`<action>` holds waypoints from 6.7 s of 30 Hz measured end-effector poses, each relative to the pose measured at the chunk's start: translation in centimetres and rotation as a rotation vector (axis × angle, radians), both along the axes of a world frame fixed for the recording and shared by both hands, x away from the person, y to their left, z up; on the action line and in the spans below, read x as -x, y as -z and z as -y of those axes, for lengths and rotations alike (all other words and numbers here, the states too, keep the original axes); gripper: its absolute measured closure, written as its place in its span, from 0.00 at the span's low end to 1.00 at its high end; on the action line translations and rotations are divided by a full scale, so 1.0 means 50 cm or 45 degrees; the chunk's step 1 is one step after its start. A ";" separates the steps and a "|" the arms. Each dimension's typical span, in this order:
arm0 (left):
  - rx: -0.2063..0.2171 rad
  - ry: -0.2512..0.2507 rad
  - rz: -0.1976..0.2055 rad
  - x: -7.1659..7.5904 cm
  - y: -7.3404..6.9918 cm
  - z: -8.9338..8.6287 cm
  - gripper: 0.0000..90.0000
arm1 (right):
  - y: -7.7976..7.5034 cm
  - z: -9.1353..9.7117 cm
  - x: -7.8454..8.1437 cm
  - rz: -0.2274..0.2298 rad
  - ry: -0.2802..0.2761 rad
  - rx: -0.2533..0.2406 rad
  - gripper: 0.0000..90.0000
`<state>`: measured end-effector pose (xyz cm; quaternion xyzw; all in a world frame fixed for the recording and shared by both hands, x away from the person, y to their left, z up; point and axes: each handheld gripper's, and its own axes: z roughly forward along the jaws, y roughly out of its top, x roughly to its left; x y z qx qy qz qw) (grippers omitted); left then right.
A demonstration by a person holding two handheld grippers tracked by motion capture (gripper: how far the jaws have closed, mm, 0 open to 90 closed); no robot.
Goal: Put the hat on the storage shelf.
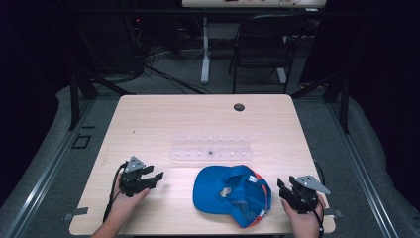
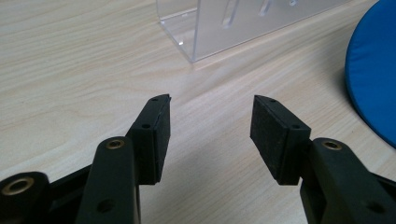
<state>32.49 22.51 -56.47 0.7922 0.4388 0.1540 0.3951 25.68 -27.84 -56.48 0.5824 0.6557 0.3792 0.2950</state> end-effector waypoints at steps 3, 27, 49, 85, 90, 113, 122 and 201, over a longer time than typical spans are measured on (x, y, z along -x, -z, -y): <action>-0.004 -0.006 0.010 0.001 0.000 -0.001 0.54 | 0.000 -0.002 -0.002 0.006 -0.006 -0.006 0.59; -0.025 0.040 0.015 0.007 -0.005 0.008 0.53 | -0.056 0.002 -0.014 -0.216 -0.069 -0.009 0.61; -0.029 0.039 0.008 0.008 -0.003 0.008 0.52 | -0.132 -0.052 -0.043 -0.565 -0.344 -0.103 0.63; -0.037 0.033 0.014 0.008 -0.001 0.011 0.52 | -0.092 -0.070 -0.046 -0.829 -0.470 -0.298 0.69; -0.037 0.033 0.014 0.008 -0.001 0.011 0.52 | -0.097 -0.071 -0.048 -0.833 -0.474 -0.340 0.71; -0.041 0.034 0.015 0.008 -0.002 0.010 0.52 | -0.121 -0.075 -0.058 -0.903 -0.454 -0.388 0.86; -0.042 0.033 0.016 0.008 -0.002 0.010 0.52 | -0.136 -0.072 -0.072 -0.916 -0.403 -0.380 0.86; -0.048 0.046 0.012 0.008 -0.001 0.012 0.52 | -0.336 -0.096 -0.164 -1.058 -0.325 -0.310 0.87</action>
